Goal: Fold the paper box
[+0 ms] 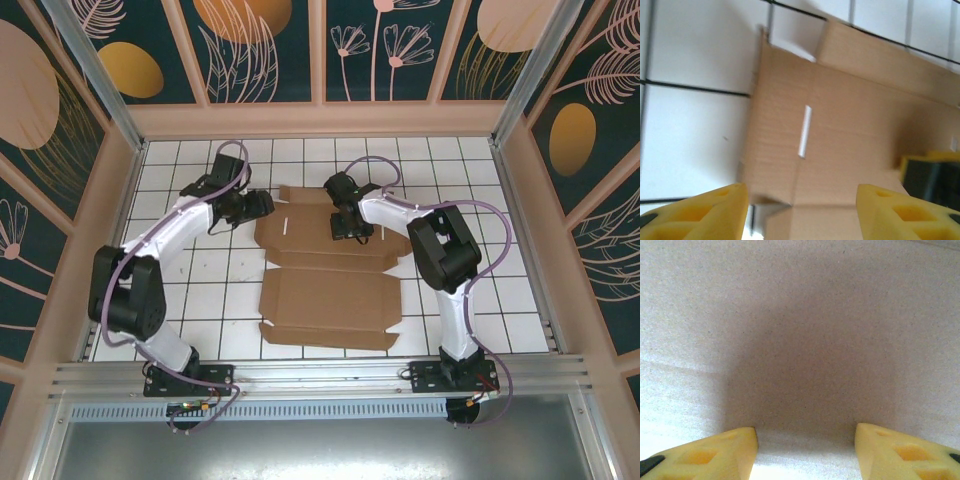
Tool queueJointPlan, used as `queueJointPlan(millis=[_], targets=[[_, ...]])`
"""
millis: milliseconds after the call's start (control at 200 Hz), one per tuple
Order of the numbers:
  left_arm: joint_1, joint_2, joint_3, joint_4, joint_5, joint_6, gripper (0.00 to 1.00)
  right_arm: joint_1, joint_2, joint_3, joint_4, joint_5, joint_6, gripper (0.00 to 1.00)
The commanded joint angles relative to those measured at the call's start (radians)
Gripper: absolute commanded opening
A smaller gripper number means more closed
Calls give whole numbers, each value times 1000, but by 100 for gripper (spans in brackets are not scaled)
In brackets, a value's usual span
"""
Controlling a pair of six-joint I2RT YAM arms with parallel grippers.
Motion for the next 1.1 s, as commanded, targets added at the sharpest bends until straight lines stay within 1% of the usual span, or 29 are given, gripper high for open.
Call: queueJointPlan(millis=[0, 60, 190, 290, 475, 565, 626, 666, 851, 991, 1096], targets=[[-15, -5, -109, 37, 169, 5, 59, -12, 96, -16, -30, 4, -1, 57], [-16, -9, -162, 55, 197, -3, 59, -12, 99, -9, -32, 5, -1, 57], [-18, -25, -230, 72, 203, -6, 62, -12, 103, -7, -36, 6, -3, 57], [-19, -18, -248, 82, 203, -3, 63, -12, 103, -12, -34, 1, -3, 57], [-26, 51, -253, 116, 186, 2, 64, -13, 97, -19, -32, -3, 0, 57], [-34, 85, -238, 152, 203, -7, 63, -12, 94, -26, -29, -1, -3, 57], [-53, 92, -217, 165, 207, -9, 63, -12, 93, -31, -28, -2, -4, 57], [-68, 128, -192, 160, 200, -10, 62, -12, 93, -35, -26, -3, -3, 57], [-138, 115, -105, 135, 179, -6, 59, -10, 90, -56, -21, -15, -1, 57], [-163, 133, -120, 147, 203, -15, 57, -9, 83, -61, -23, -9, -5, 57], [-178, 150, -175, 193, 233, -46, 56, -10, 78, -65, -24, -6, -6, 57]])
